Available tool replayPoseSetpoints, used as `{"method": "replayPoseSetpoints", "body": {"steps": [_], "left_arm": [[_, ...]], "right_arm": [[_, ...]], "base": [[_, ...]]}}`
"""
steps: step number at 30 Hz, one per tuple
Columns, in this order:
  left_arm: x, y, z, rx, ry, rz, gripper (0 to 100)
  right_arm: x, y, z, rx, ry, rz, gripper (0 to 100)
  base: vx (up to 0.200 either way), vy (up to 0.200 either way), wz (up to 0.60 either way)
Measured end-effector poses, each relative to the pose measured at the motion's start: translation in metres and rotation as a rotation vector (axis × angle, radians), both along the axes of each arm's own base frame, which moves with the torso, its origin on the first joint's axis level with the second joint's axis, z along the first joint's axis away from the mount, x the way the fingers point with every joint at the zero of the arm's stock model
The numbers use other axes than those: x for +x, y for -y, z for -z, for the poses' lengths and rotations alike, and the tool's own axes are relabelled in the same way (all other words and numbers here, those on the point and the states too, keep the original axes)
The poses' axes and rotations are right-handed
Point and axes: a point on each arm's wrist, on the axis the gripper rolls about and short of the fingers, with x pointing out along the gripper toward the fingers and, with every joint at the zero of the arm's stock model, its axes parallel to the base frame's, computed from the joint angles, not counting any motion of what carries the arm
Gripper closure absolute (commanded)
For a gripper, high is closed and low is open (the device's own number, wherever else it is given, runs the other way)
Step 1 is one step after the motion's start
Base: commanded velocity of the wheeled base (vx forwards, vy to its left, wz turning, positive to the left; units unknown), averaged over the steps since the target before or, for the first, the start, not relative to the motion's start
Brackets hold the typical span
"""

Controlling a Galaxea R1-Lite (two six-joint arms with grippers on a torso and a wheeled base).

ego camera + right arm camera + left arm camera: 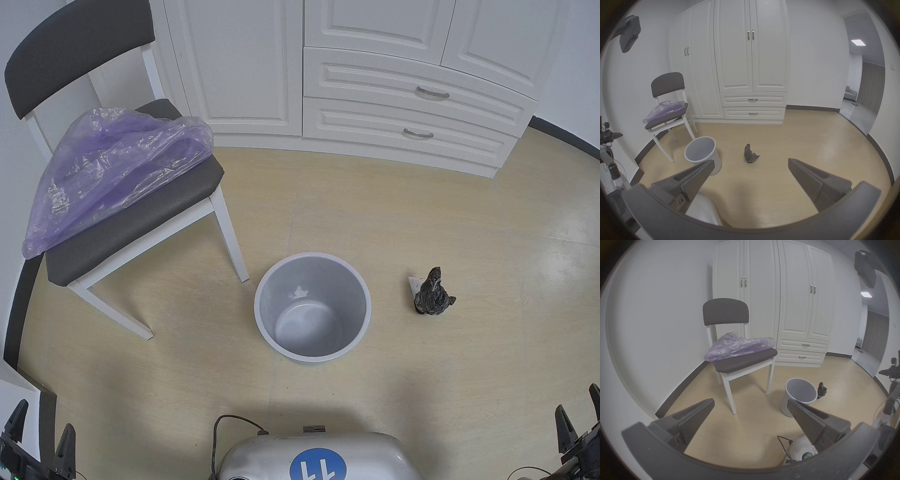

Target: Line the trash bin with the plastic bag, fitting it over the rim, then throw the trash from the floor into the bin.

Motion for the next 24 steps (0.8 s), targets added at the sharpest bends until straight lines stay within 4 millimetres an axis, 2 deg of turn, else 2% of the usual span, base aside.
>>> {"method": "replayPoseSetpoints", "body": {"steps": [15, 24], "left_arm": [[-0.0001, -0.0003, -0.0006, -0.041, 0.004, -0.013, 0], [-0.0001, 0.0009, -0.0005, 0.054, 0.006, 0.036, 0]], "right_arm": [[0.0, 0.0, 0.0, 0.01, 0.0, -0.002, 0], [0.0, -0.0004, 0.0002, -0.052, -0.002, -0.015, 0]], "base": [[0.0, 0.0, 0.0], [0.0, 0.0, 0.0]]}}
